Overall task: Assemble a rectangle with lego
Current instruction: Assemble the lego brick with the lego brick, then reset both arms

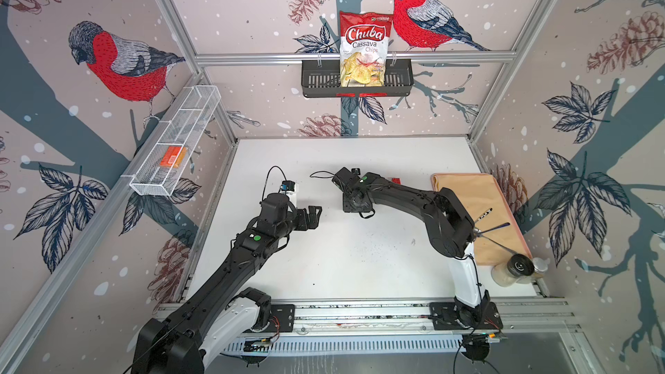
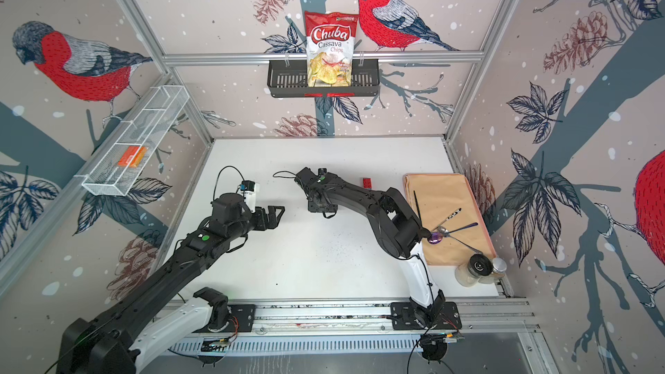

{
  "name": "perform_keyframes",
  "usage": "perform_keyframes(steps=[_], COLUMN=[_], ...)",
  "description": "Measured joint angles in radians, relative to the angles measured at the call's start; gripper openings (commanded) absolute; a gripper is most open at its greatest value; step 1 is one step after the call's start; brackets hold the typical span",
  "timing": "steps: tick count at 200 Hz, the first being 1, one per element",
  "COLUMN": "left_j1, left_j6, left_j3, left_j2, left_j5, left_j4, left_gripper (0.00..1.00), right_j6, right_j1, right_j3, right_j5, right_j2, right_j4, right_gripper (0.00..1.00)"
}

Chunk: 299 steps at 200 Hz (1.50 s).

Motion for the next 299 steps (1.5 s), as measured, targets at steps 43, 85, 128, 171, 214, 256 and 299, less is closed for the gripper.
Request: perform_keyframes(steps=[43, 85, 128, 171, 214, 256, 299], left_j1=[0.000, 0.000, 0.000, 0.000, 0.000, 0.019, 0.102], left_j6=[0.008, 0.008, 0.010, 0.043, 0.182, 0.324, 0.345], left_j3=[0.000, 0.000, 0.000, 0.003, -0.062, -0.208, -0.292], left_j2=[0.005, 0.013, 0.014, -0.064, -0.141, -0.010, 0.196], left_j5=[-0.001, -0.006, -0.043, -0.182, -0.375, -0.547, -0.544], left_j4=[0.000, -0.001, -0.012, -0.008, 0.202, 0.490, 0.748], left_gripper=[0.96, 0.96, 0.96, 0.97, 0.96, 0.96, 0.96], right_j6=[0.019, -0.006, -0.081, -0.230, -0.352, -0.402, -0.487], right_j1=[0.002, 0.002, 0.022, -0.059, -0.465, -0.790, -0.818], right_j3=[0.011, 0.034, 0.021, -0.202, -0.806, -1.326, -1.329], right_j5=[0.013, 0.031, 0.074, 0.186, 0.186, 0.049, -0.055], right_j2=[0.008, 0.008, -0.079, -0.449, -0.957, -1.238, -1.073], right_j4=[0.004, 0.005, 0.008, 0.159, 0.553, 1.011, 1.270], right_gripper=[0.57, 0.63, 0.78, 0.79, 0.72, 0.69, 0.70])
